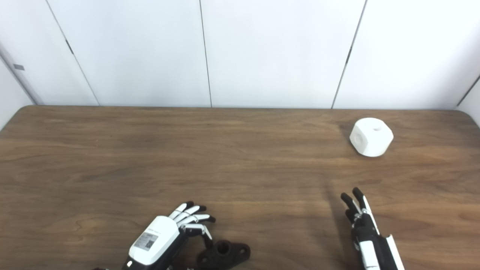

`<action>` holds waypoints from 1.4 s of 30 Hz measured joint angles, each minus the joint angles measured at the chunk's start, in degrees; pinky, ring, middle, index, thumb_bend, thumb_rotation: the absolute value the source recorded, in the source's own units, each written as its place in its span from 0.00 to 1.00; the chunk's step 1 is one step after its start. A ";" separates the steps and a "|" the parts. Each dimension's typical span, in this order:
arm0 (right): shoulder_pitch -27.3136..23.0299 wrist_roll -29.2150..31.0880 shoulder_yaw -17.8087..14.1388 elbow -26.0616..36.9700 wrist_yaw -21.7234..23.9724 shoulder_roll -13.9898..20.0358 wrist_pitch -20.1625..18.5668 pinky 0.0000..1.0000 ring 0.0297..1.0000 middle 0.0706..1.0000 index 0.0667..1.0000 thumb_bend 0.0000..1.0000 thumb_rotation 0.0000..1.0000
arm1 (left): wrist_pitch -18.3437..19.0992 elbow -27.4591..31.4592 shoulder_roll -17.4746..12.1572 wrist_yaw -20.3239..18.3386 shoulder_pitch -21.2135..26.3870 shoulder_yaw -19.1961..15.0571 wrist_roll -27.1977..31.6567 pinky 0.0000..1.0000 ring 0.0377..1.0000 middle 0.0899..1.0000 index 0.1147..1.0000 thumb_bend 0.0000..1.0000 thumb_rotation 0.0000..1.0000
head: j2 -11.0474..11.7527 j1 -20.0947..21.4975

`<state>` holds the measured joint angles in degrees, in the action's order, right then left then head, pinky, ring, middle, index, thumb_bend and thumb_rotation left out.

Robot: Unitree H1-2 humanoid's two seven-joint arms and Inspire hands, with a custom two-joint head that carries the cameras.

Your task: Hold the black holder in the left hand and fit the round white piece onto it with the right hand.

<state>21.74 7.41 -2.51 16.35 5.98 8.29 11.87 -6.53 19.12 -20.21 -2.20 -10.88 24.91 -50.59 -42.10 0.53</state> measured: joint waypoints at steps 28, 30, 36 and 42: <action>-11.85 -22.83 -2.64 6.54 -10.64 0.69 -19.06 0.93 0.96 0.96 0.97 0.68 0.41 | -8.32 -5.88 -1.55 4.34 1.32 -3.53 1.53 0.88 0.84 0.75 0.42 0.52 0.05 | 3.60 19.86; -13.94 -24.47 -3.39 6.75 -10.66 0.76 -20.69 0.96 0.97 0.97 0.95 0.68 0.40 | -8.65 -6.14 -1.55 4.49 1.29 -3.66 1.76 0.89 0.84 0.75 0.42 0.52 0.05 | 3.60 20.13; -19.19 -29.80 -5.68 5.53 -10.68 3.53 -25.26 0.91 0.93 0.95 0.95 0.73 0.48 | -9.88 -6.75 -1.55 4.72 1.24 -4.26 1.94 0.90 0.85 0.75 0.42 0.52 0.05 | 3.69 21.00; -24.35 -34.61 -5.99 2.87 -10.75 4.68 -30.45 0.80 0.91 0.92 0.94 0.74 0.45 | -10.45 -6.84 -1.55 4.72 1.02 -4.73 2.13 0.90 0.85 0.75 0.42 0.52 0.05 | 3.87 21.71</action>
<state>-2.60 -27.20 -8.51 19.21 -4.77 12.97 -18.58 -16.98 12.28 -21.76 2.52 -9.86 20.18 -48.46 -38.23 22.24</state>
